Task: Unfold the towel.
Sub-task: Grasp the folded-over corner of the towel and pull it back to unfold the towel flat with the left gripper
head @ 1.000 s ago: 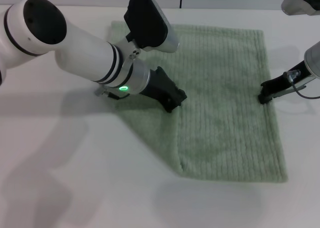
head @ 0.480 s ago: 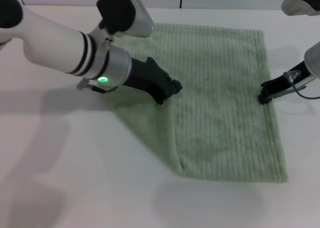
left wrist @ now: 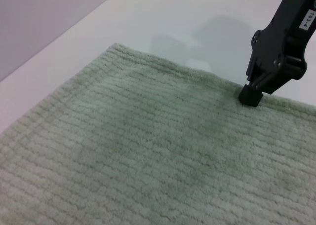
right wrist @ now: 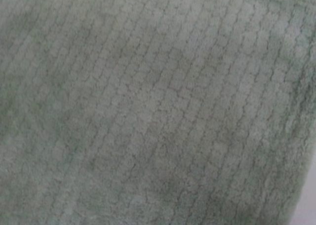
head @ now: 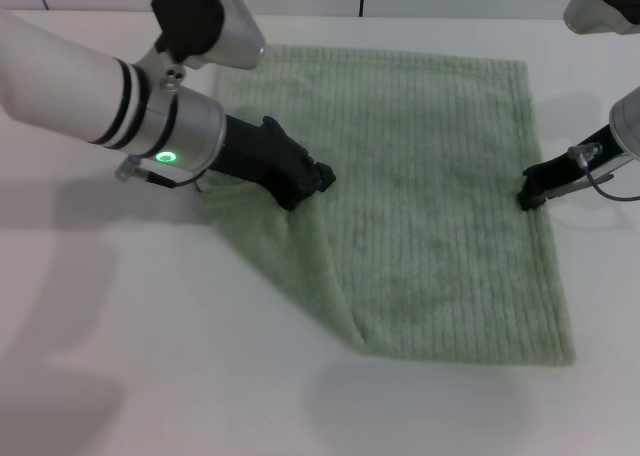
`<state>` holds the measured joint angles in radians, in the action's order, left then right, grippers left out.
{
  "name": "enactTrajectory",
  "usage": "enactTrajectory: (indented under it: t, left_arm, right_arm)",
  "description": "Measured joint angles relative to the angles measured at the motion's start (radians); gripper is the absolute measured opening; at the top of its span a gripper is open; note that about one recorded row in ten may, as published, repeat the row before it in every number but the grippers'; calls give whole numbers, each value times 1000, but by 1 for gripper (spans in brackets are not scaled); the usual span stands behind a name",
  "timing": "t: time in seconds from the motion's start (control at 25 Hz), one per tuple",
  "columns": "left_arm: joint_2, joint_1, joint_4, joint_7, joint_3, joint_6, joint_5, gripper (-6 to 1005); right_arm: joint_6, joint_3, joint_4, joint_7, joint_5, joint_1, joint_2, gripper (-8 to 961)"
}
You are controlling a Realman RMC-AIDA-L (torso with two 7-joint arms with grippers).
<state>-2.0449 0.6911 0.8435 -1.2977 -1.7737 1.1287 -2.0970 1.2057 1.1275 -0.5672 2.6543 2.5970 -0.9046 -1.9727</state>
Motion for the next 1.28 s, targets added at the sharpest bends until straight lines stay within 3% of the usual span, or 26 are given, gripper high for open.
enactTrajectory:
  t: [0.12,0.16,0.28,0.52,1.08,1.16,1.28]
  left_arm:
    - [1,-13,19,-4,-13,16,-2,25]
    - [-1,-50,78,-25,-57,65,-4,26]
    - [-6,-75,118,-59,-113,129,-2,26]
    - [-7,-99,141,-86,-169,207,-4,27]
    - [24,-135,142,-82,-194,249,-6,28]
    - [43,-146,143,-87,-211,282,-6,28]
    - [49,-152,143,-93,-214,314,-7,29]
  right_arm:
    - [0,0,1,0,0,0,0,-1]
    - [0,0,1,0,0,0,0,-1]
    - [0,0,2,0,0,-1,0,-1]
    - [0,0,9,-3,0,-5,0,-1]
    - [0,0,12,-4,0,-5,1,-1]
    - [0,0,12,-4,0,-5,1,-1]
    - [1,0,12,-4,0,-5,1,-1]
